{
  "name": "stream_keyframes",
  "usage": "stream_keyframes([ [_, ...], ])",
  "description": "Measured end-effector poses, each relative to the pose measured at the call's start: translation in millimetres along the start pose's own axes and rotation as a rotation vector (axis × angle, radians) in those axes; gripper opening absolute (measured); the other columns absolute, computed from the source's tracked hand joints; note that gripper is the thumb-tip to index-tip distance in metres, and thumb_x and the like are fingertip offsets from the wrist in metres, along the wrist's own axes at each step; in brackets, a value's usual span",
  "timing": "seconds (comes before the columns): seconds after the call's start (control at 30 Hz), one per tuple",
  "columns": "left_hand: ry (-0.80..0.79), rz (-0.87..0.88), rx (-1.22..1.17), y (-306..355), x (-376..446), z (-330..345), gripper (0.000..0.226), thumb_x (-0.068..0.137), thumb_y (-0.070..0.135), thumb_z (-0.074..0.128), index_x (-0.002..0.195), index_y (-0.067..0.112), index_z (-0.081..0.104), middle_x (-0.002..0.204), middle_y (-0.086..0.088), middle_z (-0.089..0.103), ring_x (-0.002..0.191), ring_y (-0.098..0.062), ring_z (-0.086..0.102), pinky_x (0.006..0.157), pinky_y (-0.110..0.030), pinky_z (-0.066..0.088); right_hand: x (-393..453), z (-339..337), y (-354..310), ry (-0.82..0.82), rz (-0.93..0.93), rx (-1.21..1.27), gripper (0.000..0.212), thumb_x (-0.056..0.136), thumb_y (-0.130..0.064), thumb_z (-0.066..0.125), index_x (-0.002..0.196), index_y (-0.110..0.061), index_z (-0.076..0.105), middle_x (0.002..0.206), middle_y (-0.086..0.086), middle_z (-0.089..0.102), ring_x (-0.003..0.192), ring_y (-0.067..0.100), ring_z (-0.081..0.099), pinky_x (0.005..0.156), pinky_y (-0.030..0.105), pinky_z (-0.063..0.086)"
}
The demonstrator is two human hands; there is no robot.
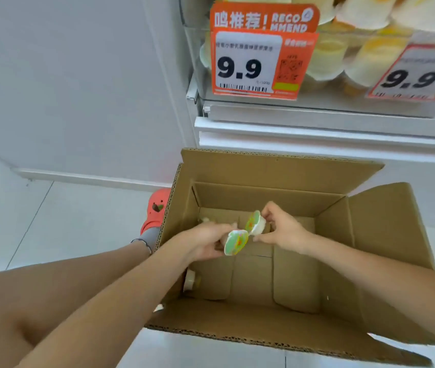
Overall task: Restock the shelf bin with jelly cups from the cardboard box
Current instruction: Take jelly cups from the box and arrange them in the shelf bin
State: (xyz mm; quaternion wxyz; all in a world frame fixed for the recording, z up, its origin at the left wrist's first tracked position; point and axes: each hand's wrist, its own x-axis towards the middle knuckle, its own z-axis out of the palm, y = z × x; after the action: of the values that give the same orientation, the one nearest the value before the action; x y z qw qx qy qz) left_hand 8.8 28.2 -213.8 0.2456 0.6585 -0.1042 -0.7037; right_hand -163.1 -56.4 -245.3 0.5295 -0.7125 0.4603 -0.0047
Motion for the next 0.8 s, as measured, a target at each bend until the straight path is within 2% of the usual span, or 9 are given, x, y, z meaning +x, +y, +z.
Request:
stream_keyframes([
  [0.07,-0.112,-0.001,-0.206,23.7,-31.9,6.2,0.02,0.096,0.025,0.054,0.106,0.009,0.057,0.098,-0.009,0.059,0.089,-0.018,0.057,0.084,-0.034,0.05,-27.7,-40.4,-29.9,-0.035,-0.097,-0.081,0.049,0.067,-0.012,0.085,0.085,-0.026,0.042,0.084,-0.002,0.054,0.071,0.01,0.044,0.064,0.021,0.037],
  [0.17,-0.204,0.073,-0.249,59.9,-77.6,15.8,0.017,0.098,0.024,0.048,0.103,0.011,0.056,0.1,-0.01,0.061,0.091,-0.022,0.058,0.085,-0.041,0.051,-71.4,-90.7,-86.4,-0.014,-0.256,-0.184,0.044,0.067,-0.017,0.085,0.096,-0.026,0.052,0.086,-0.001,0.061,0.072,0.013,0.053,0.067,0.023,0.045],
  [0.3,-0.359,0.205,-0.324,105.2,-139.2,35.8,0.022,0.09,0.028,0.054,0.105,0.013,0.058,0.101,-0.01,0.063,0.089,-0.021,0.06,0.072,-0.036,0.058,-123.5,-130.6,-148.3,0.164,-0.486,-0.216,0.048,0.067,-0.015,0.085,0.106,-0.026,0.06,0.096,-0.009,0.063,0.084,0.009,0.056,0.072,0.022,0.049],
  [0.4,-0.42,0.337,-0.353,122.9,-165.8,51.4,0.029,0.093,0.031,0.05,0.114,0.012,0.059,0.107,-0.01,0.067,0.093,-0.022,0.064,0.075,-0.034,0.057,-141.5,-140.5,-170.4,0.236,-0.638,-0.165,0.05,0.068,-0.015,0.083,0.108,-0.033,0.06,0.104,-0.011,0.061,0.094,0.01,0.056,0.076,0.02,0.051],
  [0.5,-0.457,0.433,-0.412,131.2,-173.2,66.2,0.045,0.099,0.036,0.043,0.135,0.009,0.049,0.129,-0.015,0.06,0.119,-0.032,0.057,0.091,-0.044,0.052,-140.8,-146.9,-174.9,0.236,-0.646,-0.064,0.05,0.071,-0.008,0.08,0.111,-0.033,0.061,0.112,-0.013,0.06,0.098,0.007,0.057,0.076,0.029,0.056],
  [0.6,-0.531,0.479,-0.439,134.5,-177.0,71.8,0.048,0.094,0.031,0.052,0.136,0.008,0.047,0.131,-0.022,0.057,0.118,-0.038,0.057,0.096,-0.048,0.049,-137.2,-156.5,-173.3,0.207,-0.608,0.023,0.05,0.075,-0.004,0.076,0.115,-0.031,0.063,0.108,-0.019,0.061,0.094,0.008,0.058,0.074,0.038,0.057],
  [0.7,-0.616,0.508,-0.408,136.4,-173.8,69.8,0.053,0.089,0.014,0.06,0.138,0.003,0.043,0.135,-0.026,0.051,0.124,-0.043,0.05,0.106,-0.047,0.039,-133.9,-162.7,-171.2,0.191,-0.609,0.079,0.053,0.077,-0.003,0.075,0.119,-0.032,0.061,0.114,-0.017,0.061,0.102,0.012,0.059,0.076,0.038,0.057],
  [0.73,-0.623,0.505,-0.414,137.5,-173.1,70.0,0.055,0.087,0.013,0.062,0.137,0.002,0.043,0.135,-0.028,0.05,0.124,-0.043,0.05,0.107,-0.046,0.039,-132.8,-163.1,-170.6,0.179,-0.619,0.085,0.054,0.077,-0.003,0.075,0.12,-0.032,0.06,0.116,-0.018,0.06,0.105,0.012,0.059,0.079,0.036,0.057],
  [0.8,-0.572,0.492,-0.427,138.4,-173.9,72.8,0.056,0.082,0.017,0.067,0.133,0.002,0.048,0.128,-0.029,0.055,0.119,-0.042,0.055,0.096,-0.042,0.049,-132.1,-163.2,-170.6,0.128,-0.625,0.102,0.057,0.077,-0.005,0.076,0.123,-0.031,0.057,0.119,-0.018,0.059,0.112,0.01,0.058,0.087,0.035,0.055],
])
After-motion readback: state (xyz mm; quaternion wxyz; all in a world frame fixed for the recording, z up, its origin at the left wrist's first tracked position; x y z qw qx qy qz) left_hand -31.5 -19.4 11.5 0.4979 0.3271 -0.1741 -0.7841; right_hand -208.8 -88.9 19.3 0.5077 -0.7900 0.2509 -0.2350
